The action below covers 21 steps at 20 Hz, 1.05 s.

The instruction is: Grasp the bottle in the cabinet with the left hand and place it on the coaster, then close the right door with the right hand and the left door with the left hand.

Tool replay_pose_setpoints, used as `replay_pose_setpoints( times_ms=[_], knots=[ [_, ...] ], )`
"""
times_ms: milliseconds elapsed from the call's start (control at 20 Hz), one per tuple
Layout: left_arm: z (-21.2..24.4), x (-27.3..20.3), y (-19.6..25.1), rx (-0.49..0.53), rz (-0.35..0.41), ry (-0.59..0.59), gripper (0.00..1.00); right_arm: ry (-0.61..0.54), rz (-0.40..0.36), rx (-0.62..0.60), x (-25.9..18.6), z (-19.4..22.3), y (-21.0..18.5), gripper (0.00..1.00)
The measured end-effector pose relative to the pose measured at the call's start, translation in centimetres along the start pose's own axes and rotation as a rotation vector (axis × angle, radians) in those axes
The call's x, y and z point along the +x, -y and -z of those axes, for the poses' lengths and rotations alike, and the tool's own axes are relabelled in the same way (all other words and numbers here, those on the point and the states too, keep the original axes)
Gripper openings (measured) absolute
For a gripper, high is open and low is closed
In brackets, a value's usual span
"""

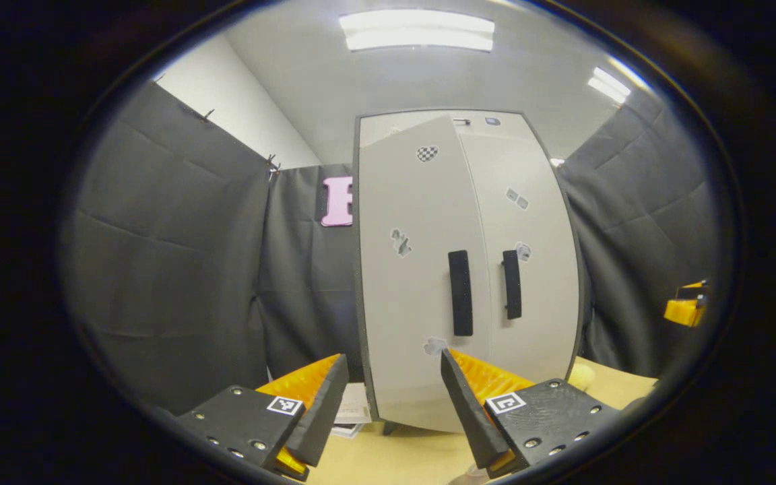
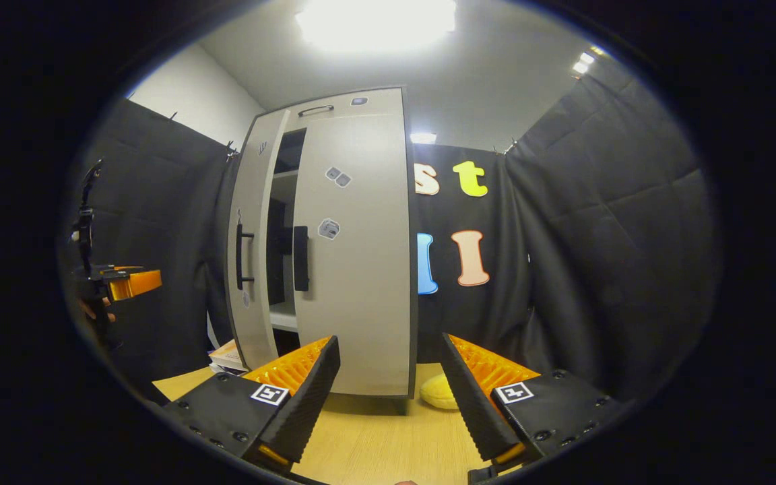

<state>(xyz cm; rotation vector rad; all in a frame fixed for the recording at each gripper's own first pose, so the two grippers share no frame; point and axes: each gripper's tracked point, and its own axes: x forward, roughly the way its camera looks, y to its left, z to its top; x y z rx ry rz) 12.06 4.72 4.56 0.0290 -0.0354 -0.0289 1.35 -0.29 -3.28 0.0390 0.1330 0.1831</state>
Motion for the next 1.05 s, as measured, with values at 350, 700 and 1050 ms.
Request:
replay_pose_setpoints(
  times_ms=[350, 700, 1050],
  knots=[
    [0.3, -1.2, -0.5, -0.003, -0.002, 0.004, 0.83, 0.044, 0.035, -0.002, -2.7, -2.6, -0.4, 0.95],
    [0.8, -2.9, -1.9, 0.015, -0.031, -0.011, 0.83, 0.078, 0.025, -0.020, -4.6, -4.1, -1.1, 0.92],
    [0.7, -3.8, -3.3, 0.013, -0.082, -0.011, 0.83, 0.107, 0.026, 0.009, -5.8, -5.1, -0.9, 0.95]
  ],
)
